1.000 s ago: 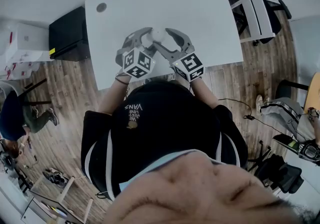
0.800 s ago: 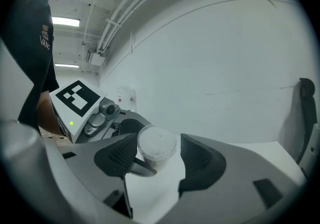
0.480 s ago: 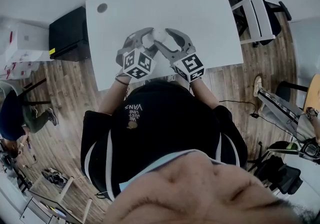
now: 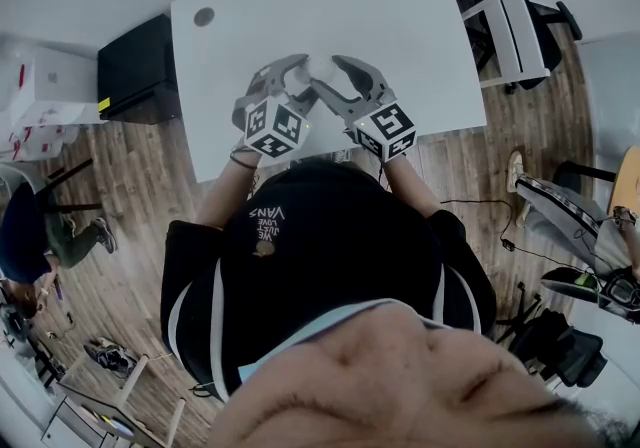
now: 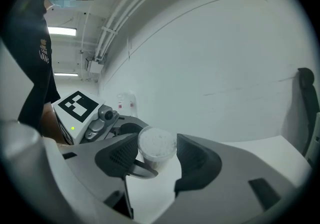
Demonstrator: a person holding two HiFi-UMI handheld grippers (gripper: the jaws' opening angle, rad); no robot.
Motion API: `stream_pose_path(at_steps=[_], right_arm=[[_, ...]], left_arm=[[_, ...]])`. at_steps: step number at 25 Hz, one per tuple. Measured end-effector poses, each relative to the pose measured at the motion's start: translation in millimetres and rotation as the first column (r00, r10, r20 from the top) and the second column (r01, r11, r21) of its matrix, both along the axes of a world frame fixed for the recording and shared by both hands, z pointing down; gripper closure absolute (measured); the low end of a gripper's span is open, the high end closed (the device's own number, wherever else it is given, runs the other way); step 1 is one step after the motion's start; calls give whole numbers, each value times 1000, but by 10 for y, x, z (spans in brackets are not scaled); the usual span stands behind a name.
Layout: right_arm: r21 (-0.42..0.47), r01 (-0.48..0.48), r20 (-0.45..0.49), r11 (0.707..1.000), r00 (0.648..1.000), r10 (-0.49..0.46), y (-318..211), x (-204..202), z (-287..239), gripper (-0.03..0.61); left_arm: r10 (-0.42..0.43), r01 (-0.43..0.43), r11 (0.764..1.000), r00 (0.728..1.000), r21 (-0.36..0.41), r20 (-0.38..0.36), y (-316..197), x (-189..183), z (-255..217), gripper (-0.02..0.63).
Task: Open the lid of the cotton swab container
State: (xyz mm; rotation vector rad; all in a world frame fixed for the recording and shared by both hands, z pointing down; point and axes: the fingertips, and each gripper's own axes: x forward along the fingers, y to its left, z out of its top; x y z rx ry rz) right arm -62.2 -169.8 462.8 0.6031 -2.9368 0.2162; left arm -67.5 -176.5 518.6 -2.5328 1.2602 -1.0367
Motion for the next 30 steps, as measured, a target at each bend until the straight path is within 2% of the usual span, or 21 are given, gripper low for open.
stream_pose_path(at_steps=[13, 19, 24, 30], right_arm=[[-42, 9, 76, 999, 997, -5, 14, 39, -96, 328], [-109, 29, 176, 994, 984, -10, -9, 96, -170, 328], [-58, 3, 151, 998, 989, 6, -6, 105, -189, 327], [-39, -22, 146, 999, 989, 27, -46, 168, -232, 327]], left_arm=[[11, -10, 1000, 999, 26, -39, 23, 15, -65, 356], [11, -9, 999, 998, 37, -67, 22, 34, -103, 357], [12, -8, 999, 997, 42, -78, 50, 35, -108, 357], [-2, 5, 999, 996, 35, -85, 47, 20, -100, 357]])
